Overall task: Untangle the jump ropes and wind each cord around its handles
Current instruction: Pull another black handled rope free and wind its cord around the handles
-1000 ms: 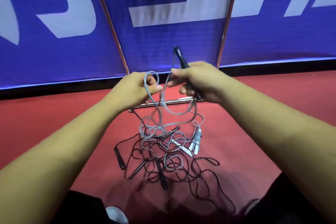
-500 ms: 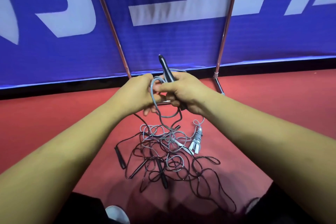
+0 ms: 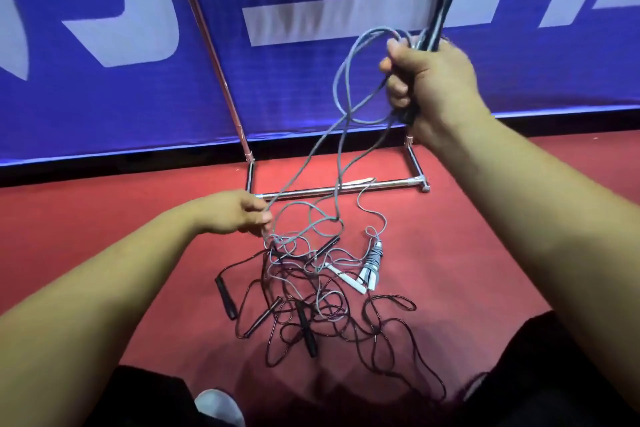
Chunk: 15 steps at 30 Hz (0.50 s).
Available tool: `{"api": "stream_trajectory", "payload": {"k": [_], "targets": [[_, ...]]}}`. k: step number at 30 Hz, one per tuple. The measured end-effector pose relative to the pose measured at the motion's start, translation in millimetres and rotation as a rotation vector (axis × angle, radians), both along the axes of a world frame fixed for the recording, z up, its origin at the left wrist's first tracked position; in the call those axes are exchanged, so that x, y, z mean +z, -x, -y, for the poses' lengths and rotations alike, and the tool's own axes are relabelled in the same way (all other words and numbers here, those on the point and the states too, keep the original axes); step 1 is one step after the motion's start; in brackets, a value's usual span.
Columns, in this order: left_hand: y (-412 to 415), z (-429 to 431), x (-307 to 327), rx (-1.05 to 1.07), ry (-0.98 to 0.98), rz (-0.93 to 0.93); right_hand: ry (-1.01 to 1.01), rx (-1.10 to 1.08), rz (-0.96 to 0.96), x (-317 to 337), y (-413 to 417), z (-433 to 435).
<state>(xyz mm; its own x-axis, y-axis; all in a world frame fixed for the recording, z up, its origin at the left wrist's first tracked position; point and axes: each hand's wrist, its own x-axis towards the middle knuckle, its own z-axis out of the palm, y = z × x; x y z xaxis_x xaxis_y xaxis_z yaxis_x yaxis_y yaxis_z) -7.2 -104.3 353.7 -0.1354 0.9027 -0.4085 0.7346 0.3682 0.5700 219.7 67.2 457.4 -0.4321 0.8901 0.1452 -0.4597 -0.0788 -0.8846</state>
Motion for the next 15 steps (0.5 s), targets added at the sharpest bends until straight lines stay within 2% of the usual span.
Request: {"api": "stream_trajectory", "payload": {"k": [4,7,10,12,15], "targets": [[-8.9,-14.7,44.7,0.528,-0.553,0.547,-0.137,-0.17,0.376,-11.9,-6.1,-10.0],[-20.1,-12.7,67.2,0.554,-0.672,0.571,-0.147,-0.123,0.564,-19.6,-1.4,-3.9],[-34.0,-10.0,73.5,0.546,-0.696,0.661,-0.145,0.165,0.546,-26.7,5.2,17.5],[-41.4,-13.2,79.5,0.569,-0.733,0.801,-0.159,0.417,0.469,-32.2,11.1,36.0],[-45.3,-18.3,81.4,0.596,-0.764,0.969,-0.117,0.635,0.416,-42.7,19.7,59.1]]}}
